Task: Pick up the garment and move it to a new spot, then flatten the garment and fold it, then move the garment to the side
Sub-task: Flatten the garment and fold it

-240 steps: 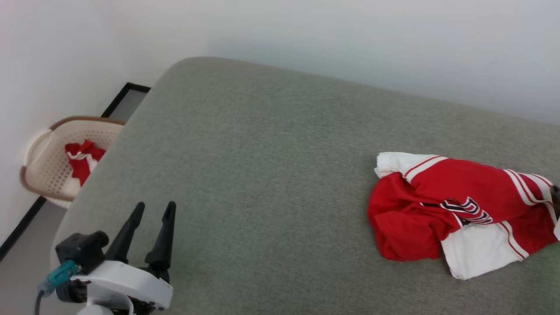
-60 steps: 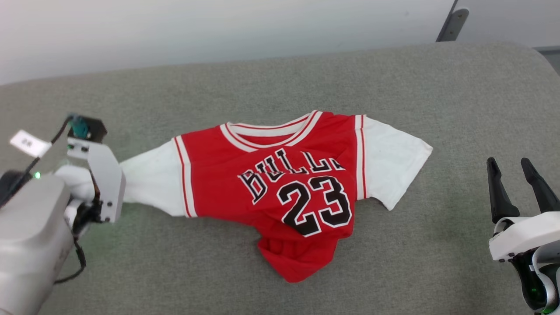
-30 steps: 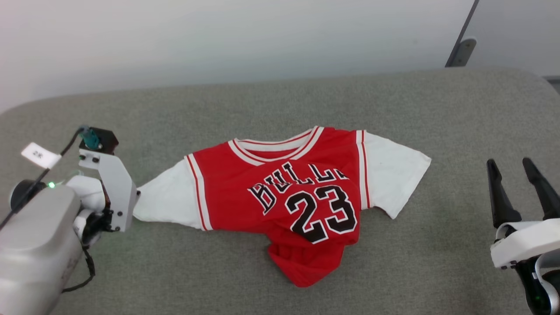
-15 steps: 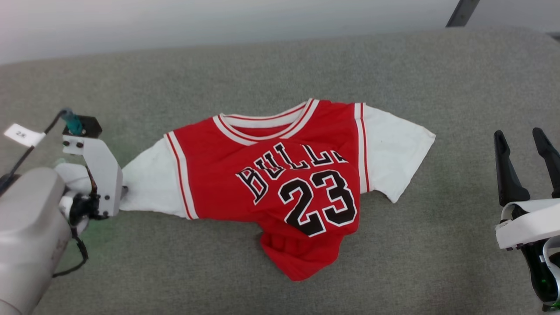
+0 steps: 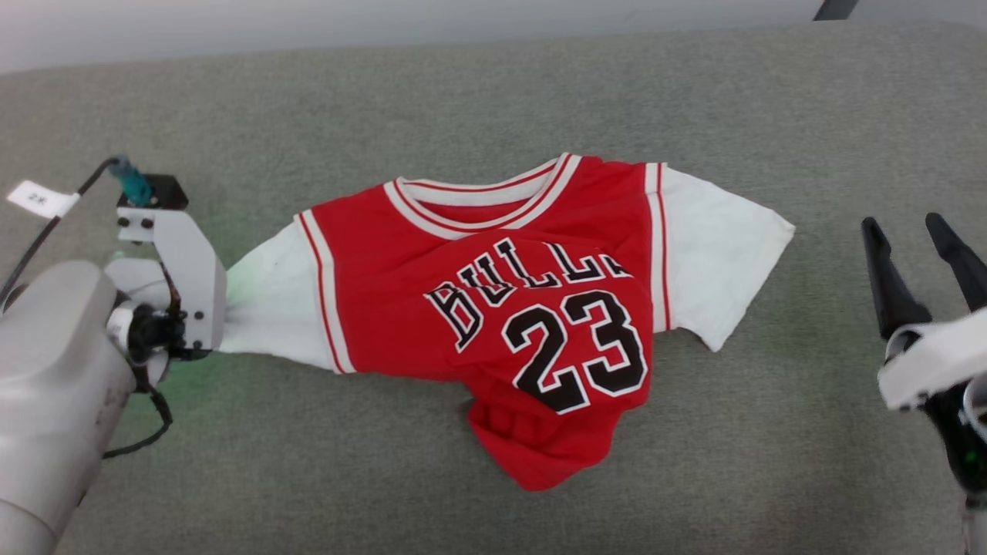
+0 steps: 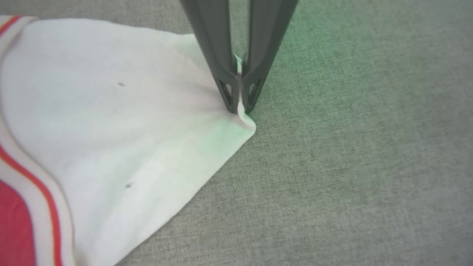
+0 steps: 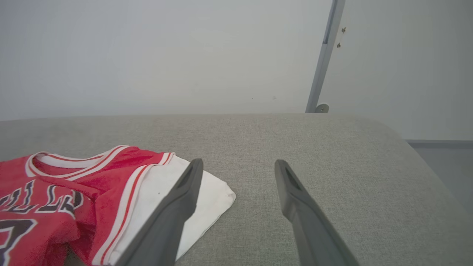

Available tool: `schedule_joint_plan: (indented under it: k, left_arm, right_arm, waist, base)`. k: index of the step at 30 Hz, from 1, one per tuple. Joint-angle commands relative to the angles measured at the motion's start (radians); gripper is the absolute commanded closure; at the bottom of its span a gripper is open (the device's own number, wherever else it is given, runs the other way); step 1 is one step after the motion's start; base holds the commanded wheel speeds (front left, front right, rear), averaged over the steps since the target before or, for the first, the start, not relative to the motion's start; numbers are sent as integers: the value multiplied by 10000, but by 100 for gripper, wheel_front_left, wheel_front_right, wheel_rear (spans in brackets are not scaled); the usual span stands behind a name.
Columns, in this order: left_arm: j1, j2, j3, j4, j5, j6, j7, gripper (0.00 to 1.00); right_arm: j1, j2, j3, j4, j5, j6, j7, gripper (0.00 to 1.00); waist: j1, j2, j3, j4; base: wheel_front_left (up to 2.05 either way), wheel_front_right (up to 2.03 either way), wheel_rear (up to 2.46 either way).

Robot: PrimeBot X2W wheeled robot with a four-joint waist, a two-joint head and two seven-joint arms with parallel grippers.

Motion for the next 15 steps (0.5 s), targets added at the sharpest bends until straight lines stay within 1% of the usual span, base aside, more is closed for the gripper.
schedule_joint_plan:
  k: [1,7,11,15]
  left_arm:
    - [451,-227,-212,130,12,35,179,100]
    - [181,-468,-264,-102,100,8,30,100]
    - [73,-617,-291,-157,108,-30,-106,100]
    - [-92,-735,-331,-177,158,-103,-219,100]
  right_arm:
    - [-359,-69,4,239,152,-16,315,0]
    - [-1571,-482,275,1884,558,-15,1926,0]
    - [-2380,-681,422,3157,901,-16,2996,0]
    - [-3132,-777,544,4438,1189,-15,3814,0]
  waist:
    - [0,-1,91,127]
    - [0,-1,291,486]
    - [0,-1,417,733]
    - [0,-1,568,963]
  base:
    - [0,0,0]
    - [0,0,0]
    - [0,0,0]
    - [0,0,0]
